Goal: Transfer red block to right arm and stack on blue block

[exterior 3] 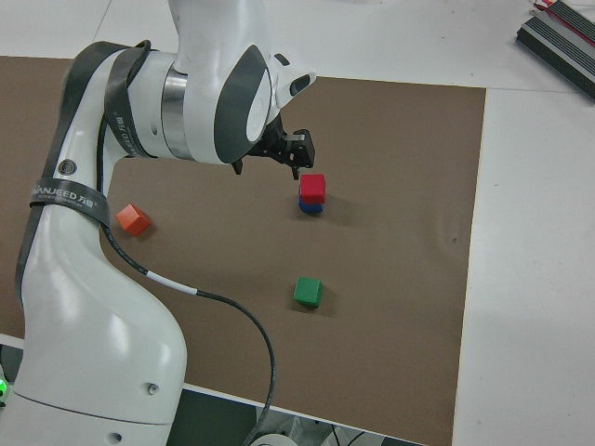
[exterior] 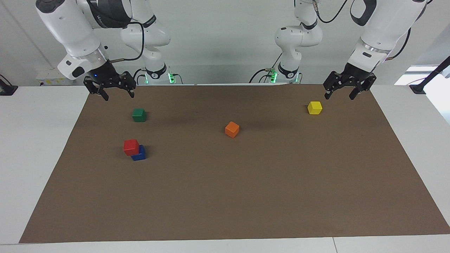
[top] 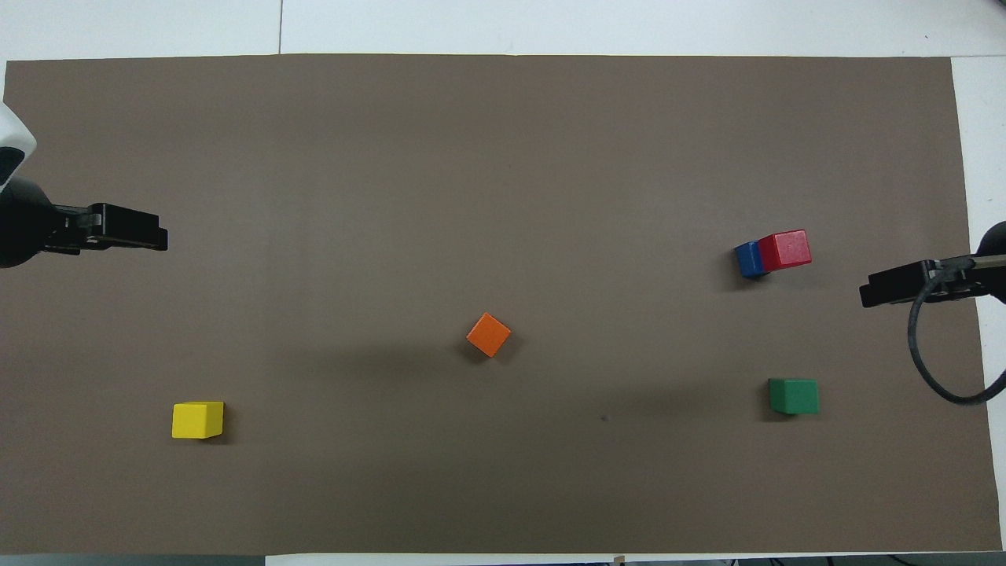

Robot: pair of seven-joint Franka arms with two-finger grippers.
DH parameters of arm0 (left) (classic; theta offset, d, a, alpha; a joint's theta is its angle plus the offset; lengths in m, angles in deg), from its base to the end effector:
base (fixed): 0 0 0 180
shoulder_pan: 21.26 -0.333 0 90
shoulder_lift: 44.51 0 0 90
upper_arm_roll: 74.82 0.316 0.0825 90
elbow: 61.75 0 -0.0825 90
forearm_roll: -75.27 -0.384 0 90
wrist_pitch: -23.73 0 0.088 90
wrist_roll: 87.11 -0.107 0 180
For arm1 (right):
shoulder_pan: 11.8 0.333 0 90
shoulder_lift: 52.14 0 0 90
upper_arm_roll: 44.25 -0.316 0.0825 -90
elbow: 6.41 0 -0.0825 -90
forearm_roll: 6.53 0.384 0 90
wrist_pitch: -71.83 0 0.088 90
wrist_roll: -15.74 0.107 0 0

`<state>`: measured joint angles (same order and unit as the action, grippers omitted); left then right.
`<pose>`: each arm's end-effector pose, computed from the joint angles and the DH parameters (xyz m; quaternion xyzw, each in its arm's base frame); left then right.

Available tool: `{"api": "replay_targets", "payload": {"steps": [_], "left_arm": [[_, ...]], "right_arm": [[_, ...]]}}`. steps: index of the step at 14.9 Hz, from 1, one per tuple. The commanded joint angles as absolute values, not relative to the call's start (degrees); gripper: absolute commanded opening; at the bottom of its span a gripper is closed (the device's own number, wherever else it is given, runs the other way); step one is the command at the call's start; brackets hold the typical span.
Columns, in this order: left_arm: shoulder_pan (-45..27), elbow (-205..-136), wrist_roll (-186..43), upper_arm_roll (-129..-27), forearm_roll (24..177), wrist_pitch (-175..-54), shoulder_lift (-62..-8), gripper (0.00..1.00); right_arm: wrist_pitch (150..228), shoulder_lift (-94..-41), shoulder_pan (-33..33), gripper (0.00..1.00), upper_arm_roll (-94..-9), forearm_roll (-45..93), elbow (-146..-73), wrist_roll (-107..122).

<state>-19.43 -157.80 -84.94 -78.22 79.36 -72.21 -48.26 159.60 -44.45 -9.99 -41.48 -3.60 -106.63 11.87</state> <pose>0.5403 -0.0575 0.6197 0.9986 -0.0241 0.0295 0.0356 0.5056 -0.0044 0.6088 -0.9984 -0.0256 0.0403 0.0305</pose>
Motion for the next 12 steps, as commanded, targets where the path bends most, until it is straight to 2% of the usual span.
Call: {"api": "replay_targets", "payload": {"steps": [1,9,12], "left_arm": [[-19.8,-158.6,-84.8,-78.2,79.7,-71.7,-49.2,1.0],[-19.9,-158.7,-84.7,-78.2,79.6,-71.6,-49.3,1.0],[-20.4,-158.8,-78.7,-78.3,79.1,-67.5,-49.8,1.0]], "right_arm": [[157.9,-45.5,-11.5,1.0,-41.7,-4.6,-104.7,11.7],[158.5,-45.0,-12.7,1.0,-41.9,-6.9,-104.5,11.3],[158.8,-45.0,-12.7,1.0,-41.9,-7.2,-104.4,11.1]]}}
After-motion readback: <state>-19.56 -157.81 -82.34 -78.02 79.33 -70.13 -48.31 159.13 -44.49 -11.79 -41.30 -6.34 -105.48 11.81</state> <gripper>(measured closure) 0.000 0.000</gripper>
